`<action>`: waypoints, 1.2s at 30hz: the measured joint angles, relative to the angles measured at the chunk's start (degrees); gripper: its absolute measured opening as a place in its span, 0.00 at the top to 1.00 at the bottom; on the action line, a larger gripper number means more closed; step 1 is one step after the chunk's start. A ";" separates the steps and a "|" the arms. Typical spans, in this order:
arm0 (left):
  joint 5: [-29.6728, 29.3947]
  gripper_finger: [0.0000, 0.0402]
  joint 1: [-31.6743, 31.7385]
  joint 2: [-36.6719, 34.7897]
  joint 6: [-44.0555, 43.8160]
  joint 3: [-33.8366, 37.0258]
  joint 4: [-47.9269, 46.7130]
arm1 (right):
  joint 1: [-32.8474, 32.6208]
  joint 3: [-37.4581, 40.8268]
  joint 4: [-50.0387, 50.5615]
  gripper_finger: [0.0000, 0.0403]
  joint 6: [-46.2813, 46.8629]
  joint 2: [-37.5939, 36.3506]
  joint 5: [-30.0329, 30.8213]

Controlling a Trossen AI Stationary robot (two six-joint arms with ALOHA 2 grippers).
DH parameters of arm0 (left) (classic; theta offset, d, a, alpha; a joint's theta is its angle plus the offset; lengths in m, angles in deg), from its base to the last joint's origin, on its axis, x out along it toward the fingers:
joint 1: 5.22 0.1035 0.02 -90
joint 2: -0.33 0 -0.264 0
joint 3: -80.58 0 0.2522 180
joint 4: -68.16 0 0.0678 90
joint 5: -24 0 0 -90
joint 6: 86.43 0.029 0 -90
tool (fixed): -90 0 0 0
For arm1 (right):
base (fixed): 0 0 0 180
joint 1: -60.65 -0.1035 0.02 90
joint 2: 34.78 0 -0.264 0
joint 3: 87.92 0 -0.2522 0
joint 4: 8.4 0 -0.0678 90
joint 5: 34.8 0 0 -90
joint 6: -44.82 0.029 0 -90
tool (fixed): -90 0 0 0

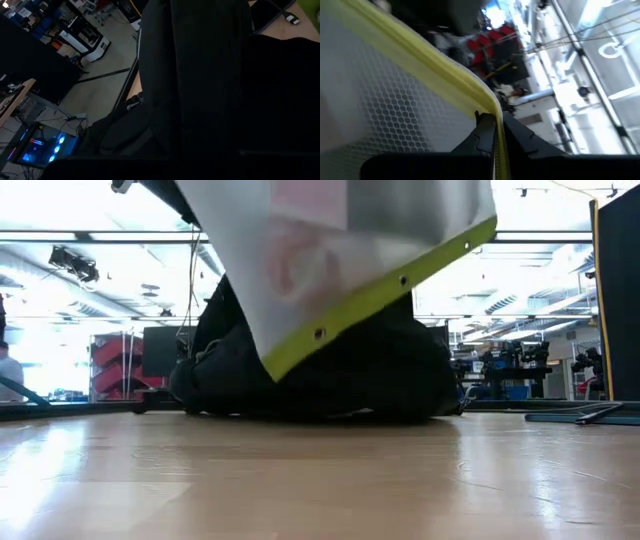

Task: Unpack backpack
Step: Put the yellow zip bag into the backpack

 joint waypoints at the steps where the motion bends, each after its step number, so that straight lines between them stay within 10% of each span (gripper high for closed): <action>1: 0.00 1.00 0.00 0.00 0.00 0.00 -0.01 | 0.57 -0.71 0.36 1.00 -0.86 0.00 0.42; 12: -1.65 1.00 -0.04 -0.02 -0.27 0.00 -2.16 | 4.83 -3.63 3.43 1.00 -8.42 -4.30 3.54; 27: -4.63 1.00 -0.04 -0.92 -3.15 0.00 -4.79 | 10.53 -0.18 29.17 1.00 21.64 -5.10 -0.73; 36: -3.52 1.00 -0.04 -0.92 -3.85 0.00 -5.54 | 15.82 -0.47 31.08 1.00 21.27 -6.57 0.62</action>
